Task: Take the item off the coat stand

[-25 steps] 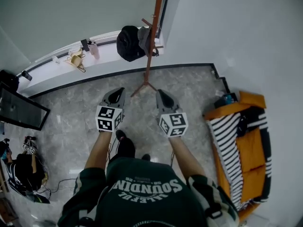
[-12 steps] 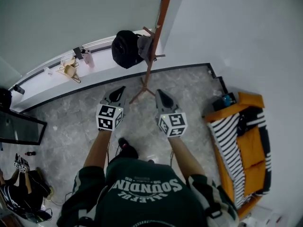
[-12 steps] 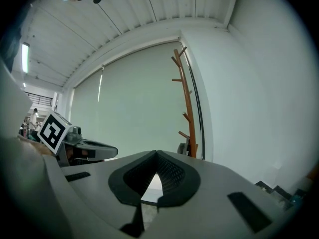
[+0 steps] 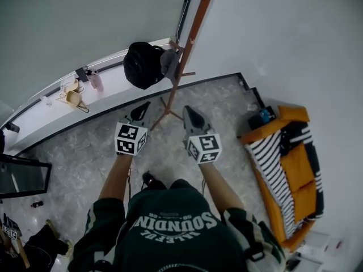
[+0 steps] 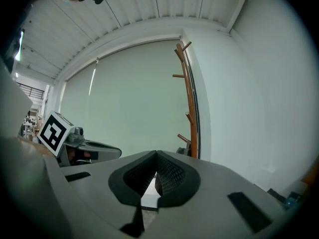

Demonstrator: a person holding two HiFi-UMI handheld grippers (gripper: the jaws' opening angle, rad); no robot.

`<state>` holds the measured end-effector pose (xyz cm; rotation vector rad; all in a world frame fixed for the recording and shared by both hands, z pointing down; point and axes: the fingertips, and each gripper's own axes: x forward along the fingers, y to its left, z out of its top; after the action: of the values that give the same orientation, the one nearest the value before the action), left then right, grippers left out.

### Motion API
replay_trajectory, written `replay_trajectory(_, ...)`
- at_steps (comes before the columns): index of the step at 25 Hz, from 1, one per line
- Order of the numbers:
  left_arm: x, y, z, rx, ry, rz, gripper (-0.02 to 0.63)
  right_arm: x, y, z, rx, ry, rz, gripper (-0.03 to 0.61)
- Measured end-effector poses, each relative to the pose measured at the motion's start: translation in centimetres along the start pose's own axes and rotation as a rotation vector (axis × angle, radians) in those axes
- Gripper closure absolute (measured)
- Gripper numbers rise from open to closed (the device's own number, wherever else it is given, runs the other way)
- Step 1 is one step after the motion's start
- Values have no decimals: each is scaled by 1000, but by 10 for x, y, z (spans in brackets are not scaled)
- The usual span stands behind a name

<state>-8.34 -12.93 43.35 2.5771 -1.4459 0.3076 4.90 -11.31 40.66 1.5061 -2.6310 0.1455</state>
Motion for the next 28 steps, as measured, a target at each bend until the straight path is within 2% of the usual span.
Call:
replay_trajectory(5, 14, 13, 3, 4, 2, -37, 612, 15, -2, -1, 31, -9, -55, 580)
replay_trajectory(11, 32, 18, 12, 18, 3, -67, 612, 27, -9, 6, 31, -15, -79, 579)
replay_trajectory(20, 63, 30, 21, 20, -5, -77, 612, 50, -33, 10, 40, -41, -111, 578)
replay_trajectory(28, 98, 54, 33, 41, -16, -64, 612, 94, -54, 16, 49, -54, -108, 580)
